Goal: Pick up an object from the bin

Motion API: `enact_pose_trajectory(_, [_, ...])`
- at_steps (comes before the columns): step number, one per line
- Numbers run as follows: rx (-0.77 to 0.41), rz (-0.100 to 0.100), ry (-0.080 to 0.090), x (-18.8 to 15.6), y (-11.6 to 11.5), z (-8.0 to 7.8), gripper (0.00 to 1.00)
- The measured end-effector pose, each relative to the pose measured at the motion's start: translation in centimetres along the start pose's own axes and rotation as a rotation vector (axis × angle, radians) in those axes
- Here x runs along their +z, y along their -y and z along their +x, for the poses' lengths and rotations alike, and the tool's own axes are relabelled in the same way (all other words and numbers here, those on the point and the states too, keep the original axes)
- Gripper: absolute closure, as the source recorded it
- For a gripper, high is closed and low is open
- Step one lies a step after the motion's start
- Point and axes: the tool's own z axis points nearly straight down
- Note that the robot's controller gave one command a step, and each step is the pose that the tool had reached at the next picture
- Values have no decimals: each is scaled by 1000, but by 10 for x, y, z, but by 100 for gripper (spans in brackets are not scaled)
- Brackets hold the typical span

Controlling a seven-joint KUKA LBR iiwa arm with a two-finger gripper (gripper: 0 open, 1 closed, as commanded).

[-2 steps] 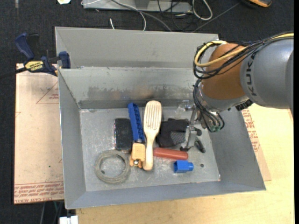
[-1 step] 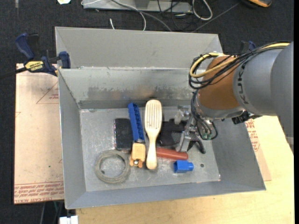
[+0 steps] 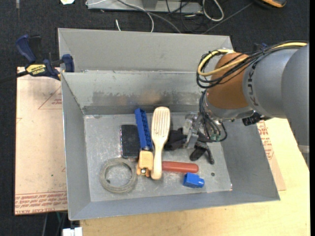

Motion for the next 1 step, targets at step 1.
enact_pose_trajectory(1, [0, 0, 0, 0, 0, 0, 100])
